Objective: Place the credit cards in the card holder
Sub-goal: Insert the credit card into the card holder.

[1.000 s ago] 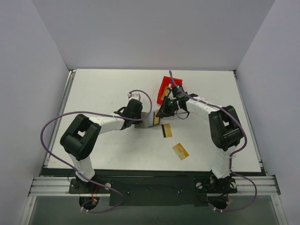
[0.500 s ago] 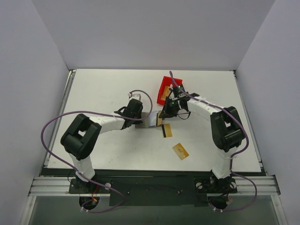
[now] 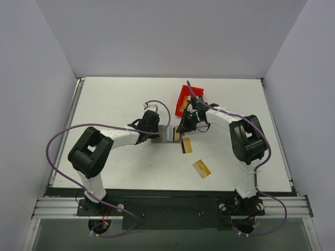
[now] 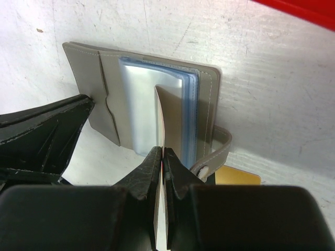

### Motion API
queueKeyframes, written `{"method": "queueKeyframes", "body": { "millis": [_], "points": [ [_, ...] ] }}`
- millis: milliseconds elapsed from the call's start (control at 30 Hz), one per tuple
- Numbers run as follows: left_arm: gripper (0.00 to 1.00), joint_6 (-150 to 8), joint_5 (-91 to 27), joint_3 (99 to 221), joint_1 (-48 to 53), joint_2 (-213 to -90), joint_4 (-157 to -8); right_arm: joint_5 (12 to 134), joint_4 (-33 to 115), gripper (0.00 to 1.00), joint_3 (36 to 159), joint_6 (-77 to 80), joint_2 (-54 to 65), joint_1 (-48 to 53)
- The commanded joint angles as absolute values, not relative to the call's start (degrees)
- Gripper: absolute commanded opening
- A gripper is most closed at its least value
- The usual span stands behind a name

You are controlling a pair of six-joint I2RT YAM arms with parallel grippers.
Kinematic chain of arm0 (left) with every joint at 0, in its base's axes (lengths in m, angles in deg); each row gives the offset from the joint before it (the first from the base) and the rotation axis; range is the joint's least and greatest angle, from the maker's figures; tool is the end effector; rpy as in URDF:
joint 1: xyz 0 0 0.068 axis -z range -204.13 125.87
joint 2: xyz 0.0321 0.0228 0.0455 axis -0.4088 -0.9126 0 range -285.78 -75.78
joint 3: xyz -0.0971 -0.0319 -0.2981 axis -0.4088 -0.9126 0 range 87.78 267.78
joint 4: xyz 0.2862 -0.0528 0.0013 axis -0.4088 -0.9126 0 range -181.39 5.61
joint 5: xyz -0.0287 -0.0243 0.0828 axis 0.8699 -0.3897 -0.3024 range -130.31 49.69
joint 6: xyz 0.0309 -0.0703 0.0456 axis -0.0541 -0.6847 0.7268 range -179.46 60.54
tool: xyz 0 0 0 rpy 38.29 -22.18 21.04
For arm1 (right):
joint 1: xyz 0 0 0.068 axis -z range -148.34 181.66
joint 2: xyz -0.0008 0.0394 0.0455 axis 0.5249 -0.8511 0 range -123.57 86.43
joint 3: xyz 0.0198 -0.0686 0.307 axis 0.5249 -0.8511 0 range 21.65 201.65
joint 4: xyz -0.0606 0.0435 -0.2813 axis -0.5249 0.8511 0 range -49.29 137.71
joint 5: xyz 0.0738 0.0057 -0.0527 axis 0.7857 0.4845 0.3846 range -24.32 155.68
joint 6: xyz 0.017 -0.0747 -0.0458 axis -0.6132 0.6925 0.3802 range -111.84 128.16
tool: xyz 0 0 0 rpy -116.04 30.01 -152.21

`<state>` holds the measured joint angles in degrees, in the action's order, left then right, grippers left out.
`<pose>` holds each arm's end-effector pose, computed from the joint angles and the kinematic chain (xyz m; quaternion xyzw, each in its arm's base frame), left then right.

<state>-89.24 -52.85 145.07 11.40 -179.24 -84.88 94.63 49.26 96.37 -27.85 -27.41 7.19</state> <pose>0.3604 -0.2361 0.1445 0.0061 0.9246 -0.1127 0.3638 0.4329 0.2395 0.1609 0.0010 0.9075 0.3774 0.1845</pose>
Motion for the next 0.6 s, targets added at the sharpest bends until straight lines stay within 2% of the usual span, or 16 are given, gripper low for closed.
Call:
{"method": "queueKeyframes", "body": {
  "millis": [0, 367, 567],
  "points": [
    [0.00, -89.1, -51.5, 146.8, 11.6, -179.9, -83.1, 93.9, 51.1, 0.00, 98.1, -27.9, -29.6, 6.3],
    [0.00, -89.2, -50.5, 147.3, 11.6, -180.4, -82.7, 96.1, 49.6, 0.00, 98.7, -28.6, -31.9, 5.6],
    [0.00, -88.1, -44.6, 146.4, 12.0, -177.9, -76.1, 95.9, 49.4, 0.00, 98.5, -28.5, -32.6, 5.6]
  ]
}}
